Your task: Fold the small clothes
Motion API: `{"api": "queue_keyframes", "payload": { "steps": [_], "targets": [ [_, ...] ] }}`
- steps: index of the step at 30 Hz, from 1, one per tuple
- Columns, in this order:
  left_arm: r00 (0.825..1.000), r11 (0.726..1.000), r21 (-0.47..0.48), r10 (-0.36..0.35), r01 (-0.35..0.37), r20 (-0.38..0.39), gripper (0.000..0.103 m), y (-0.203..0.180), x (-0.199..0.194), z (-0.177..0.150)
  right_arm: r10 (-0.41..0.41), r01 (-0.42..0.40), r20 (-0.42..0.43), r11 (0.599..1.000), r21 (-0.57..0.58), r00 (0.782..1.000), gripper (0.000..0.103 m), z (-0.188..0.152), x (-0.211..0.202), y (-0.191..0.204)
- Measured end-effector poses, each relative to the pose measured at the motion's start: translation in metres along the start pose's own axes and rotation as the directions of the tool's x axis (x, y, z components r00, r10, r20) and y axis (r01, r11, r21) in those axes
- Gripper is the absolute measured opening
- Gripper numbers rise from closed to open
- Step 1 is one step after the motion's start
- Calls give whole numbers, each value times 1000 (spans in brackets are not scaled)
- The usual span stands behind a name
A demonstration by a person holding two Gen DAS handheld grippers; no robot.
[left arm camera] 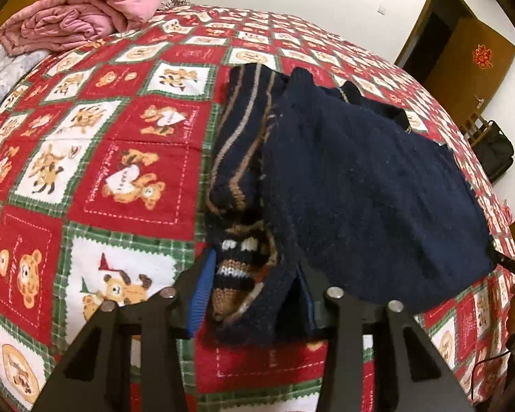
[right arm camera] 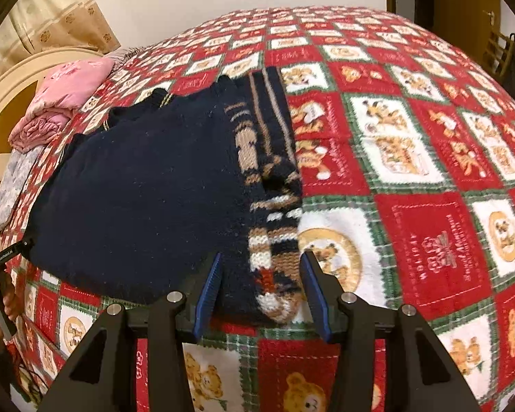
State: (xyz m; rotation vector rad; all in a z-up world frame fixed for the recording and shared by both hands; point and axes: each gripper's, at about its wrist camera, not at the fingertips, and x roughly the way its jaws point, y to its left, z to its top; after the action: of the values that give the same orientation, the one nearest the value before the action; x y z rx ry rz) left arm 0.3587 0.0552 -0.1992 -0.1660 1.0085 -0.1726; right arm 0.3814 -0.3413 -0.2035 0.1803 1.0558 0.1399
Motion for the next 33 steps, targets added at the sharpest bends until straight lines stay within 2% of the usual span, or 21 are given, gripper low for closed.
{"api": "queue_keyframes", "payload": {
  "steps": [1,3,5,11,13,15,19,21,23,24,25,26,27,29,31,33],
  "targets": [
    [1000,1000,7,-2,2,0,39,0,0,-1,-4,4,1,1000,-3,1000,47,-1,1,2],
    [1000,999,32,-8,8,-1,31,-1,0,-2,-44,45,7,999,-28,999,32,-2,2,6],
    [1000,999,50,-20,20,-5,22,0,-1,-3,-60,61,9,998,-34,998,27,-3,2,5],
    [1000,997,84,-1,1,-1,20,1,-10,-6,-116,117,14,990,-83,993,27,-3,1,7],
    [1000,997,69,-19,17,25,20,5,-17,-10,-126,128,25,989,-77,992,30,-3,-6,9],
    [999,998,47,-29,28,40,23,8,-21,-14,-149,152,48,986,-71,988,40,-3,-14,12],
    [995,999,27,-49,47,91,23,8,-38,-27,-146,159,109,980,-116,983,41,-3,-36,35],
    [992,999,40,-41,37,116,23,6,-44,-37,-96,118,142,981,-152,985,41,-3,-48,52],
    [989,998,56,-39,31,145,23,6,-51,-52,-12,46,169,979,-198,985,42,-7,-57,73],
    [986,997,65,-45,35,158,23,6,-53,-57,31,8,180,977,-211,983,47,-9,-60,80],
    [984,997,71,-47,36,170,23,8,-54,-66,107,-65,191,974,-215,976,51,-13,-61,86],
    [983,997,71,-53,41,175,23,10,-54,-72,159,-116,204,971,-209,966,57,-17,-60,91],
    [981,996,64,-67,56,181,23,13,-54,-78,205,-159,227,966,-206,952,58,-24,-59,95],
    [981,996,31,-87,83,173,23,23,-51,-94,256,-215,249,960,-178,934,58,-37,-50,102],
    [971,994,12,-111,111,212,25,28,-58,-104,313,-292,266,949,-116,912,58,-54,-41,102],
    [969,994,24,-107,104,223,25,30,-60,-114,379,-373,287,925,-76,880,58,-78,-32,101]
  ]
}}
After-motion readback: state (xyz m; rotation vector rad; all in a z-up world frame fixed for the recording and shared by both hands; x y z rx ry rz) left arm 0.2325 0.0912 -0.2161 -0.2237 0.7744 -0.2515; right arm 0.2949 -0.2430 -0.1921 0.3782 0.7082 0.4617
